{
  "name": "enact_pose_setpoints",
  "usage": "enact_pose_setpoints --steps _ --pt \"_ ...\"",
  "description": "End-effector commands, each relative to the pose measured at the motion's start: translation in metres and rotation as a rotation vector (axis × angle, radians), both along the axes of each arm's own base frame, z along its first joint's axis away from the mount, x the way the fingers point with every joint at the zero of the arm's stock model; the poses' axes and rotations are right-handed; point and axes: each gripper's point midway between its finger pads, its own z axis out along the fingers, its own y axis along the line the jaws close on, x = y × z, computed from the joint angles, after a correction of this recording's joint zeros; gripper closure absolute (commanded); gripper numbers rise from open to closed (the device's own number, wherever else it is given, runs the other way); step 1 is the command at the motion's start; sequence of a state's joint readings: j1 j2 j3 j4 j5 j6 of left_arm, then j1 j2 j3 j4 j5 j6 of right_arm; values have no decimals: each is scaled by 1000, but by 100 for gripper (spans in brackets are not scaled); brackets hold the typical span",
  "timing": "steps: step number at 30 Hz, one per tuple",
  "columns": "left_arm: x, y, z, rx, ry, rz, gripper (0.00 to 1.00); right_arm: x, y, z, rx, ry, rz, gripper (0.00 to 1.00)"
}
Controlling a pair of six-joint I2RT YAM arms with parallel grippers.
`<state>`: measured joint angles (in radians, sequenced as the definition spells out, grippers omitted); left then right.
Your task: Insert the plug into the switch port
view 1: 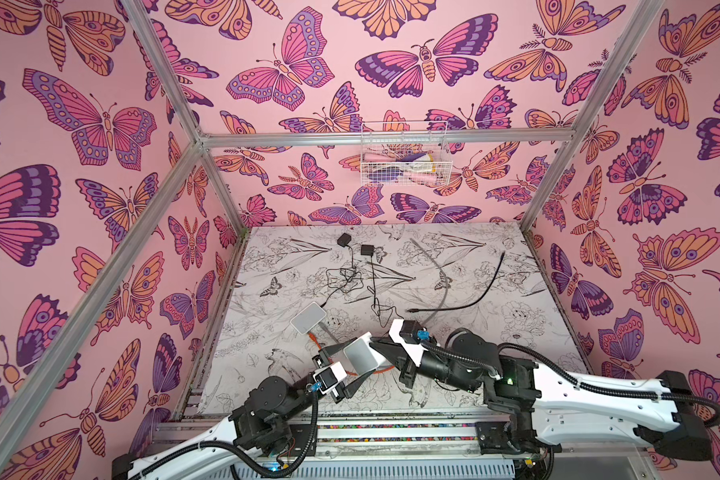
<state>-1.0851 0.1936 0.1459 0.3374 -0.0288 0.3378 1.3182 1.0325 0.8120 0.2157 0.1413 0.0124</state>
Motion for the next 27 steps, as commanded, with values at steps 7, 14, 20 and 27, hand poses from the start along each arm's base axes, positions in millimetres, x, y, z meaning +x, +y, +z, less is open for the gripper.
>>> enact_pose_setpoints --steps 7,14,20,27 --pt "-32 24 76 -288 -155 -100 100 18 -7 -73 -193 81 -75 100" --pt "-36 28 82 -323 -173 -114 100 20 -2 -82 -195 110 -63 100" --pt "-40 32 88 -355 -188 -129 100 28 -3 -93 -179 165 -60 100" --pt "-48 42 100 -417 -210 -149 100 27 4 -107 -223 191 -40 100"
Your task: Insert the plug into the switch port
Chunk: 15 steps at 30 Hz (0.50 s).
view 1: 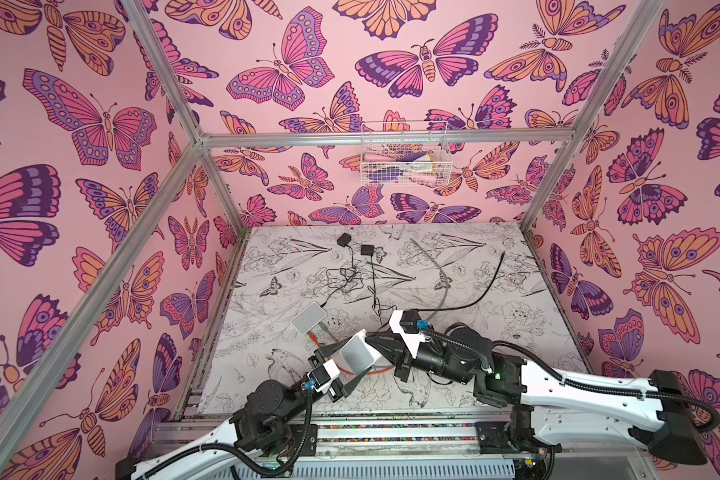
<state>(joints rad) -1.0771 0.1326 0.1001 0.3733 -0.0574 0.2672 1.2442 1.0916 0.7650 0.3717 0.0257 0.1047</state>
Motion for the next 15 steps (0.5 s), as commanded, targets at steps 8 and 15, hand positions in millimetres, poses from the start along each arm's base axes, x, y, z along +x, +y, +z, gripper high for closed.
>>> enact_pose_setpoints --steps 8,15 --pt "-55 40 106 -364 -280 -153 100 15 0 -117 -347 137 -51 100" --pt "-61 48 116 -400 -315 -154 100 17 4 -138 -388 175 -53 100"
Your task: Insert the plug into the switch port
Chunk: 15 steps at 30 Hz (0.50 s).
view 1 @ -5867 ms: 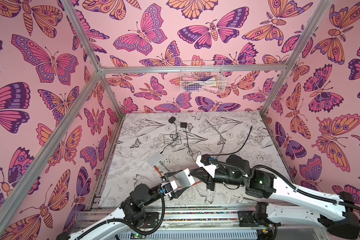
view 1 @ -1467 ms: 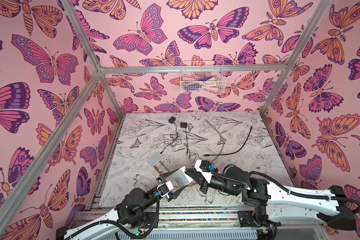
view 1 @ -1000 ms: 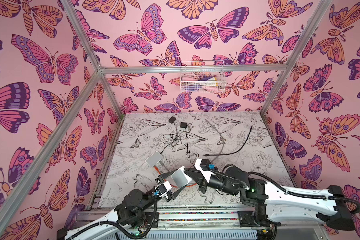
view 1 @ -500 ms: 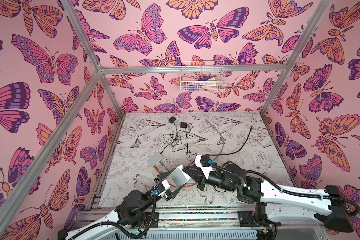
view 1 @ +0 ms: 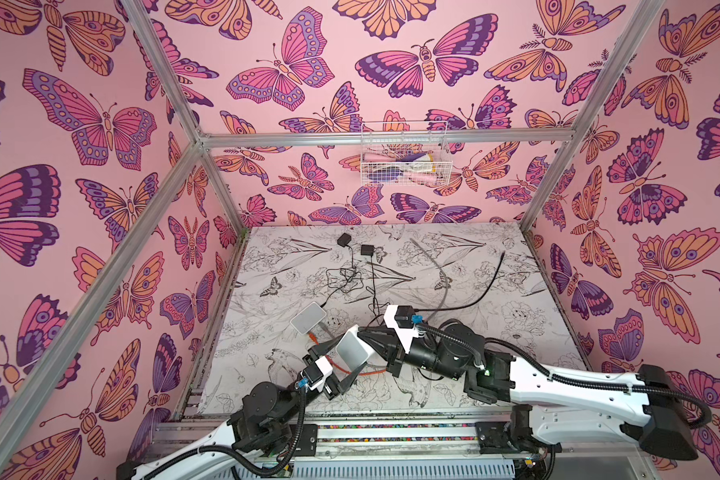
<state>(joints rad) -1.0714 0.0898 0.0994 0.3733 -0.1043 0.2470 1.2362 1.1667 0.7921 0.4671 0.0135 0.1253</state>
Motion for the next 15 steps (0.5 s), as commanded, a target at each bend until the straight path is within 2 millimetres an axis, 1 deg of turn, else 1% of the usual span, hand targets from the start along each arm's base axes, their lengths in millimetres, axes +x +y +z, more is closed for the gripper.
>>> enact_pose_setpoints --steps 1,6,12,15 --pt "-67 38 108 -342 -339 -189 100 12 -11 -150 -448 181 -55 100" --pt "-68 41 112 -342 -358 -182 100 16 -9 -166 -479 214 -60 100" --pt "-70 47 114 -360 -371 -168 100 17 -6 -174 -502 238 -51 100" --pt "-70 48 115 -363 -374 -164 100 15 -5 -174 -528 246 -38 100"
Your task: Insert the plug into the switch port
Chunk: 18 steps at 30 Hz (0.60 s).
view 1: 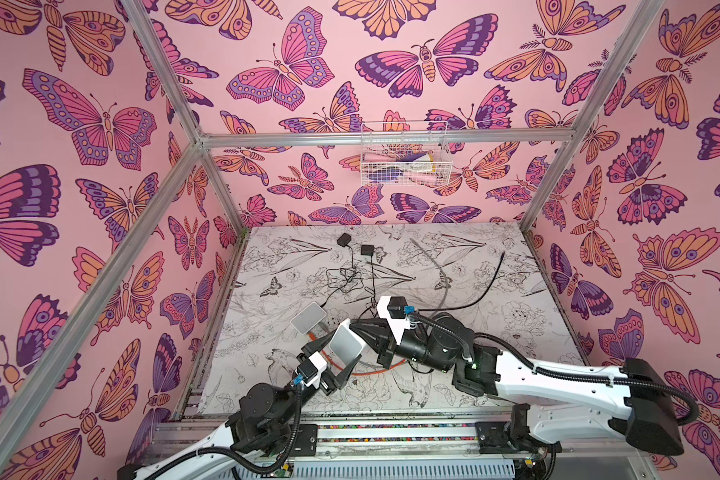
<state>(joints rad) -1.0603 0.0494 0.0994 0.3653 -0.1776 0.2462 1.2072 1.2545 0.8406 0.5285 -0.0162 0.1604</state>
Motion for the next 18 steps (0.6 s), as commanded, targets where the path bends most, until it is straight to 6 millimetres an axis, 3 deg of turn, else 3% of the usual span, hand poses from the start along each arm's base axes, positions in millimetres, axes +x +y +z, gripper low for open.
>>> enact_pose_setpoints --steps 1,7,10,12,14,18 --pt "-77 31 105 -288 -382 -234 100 1 -21 -178 -563 224 -25 100" --pt "-63 22 88 -224 -335 -186 100 -3 -21 -154 -538 200 -1 97" --pt "-49 12 68 -152 -283 -142 100 -5 -21 -124 -505 167 22 85" --pt "-42 8 57 -131 -257 -122 100 -9 -19 -91 -449 155 82 65" --pt "-36 6 47 -121 -236 -103 100 -12 -19 -63 -419 132 130 52" --pt "-29 3 35 -89 -206 -76 100 -23 -21 -26 -377 86 193 45"
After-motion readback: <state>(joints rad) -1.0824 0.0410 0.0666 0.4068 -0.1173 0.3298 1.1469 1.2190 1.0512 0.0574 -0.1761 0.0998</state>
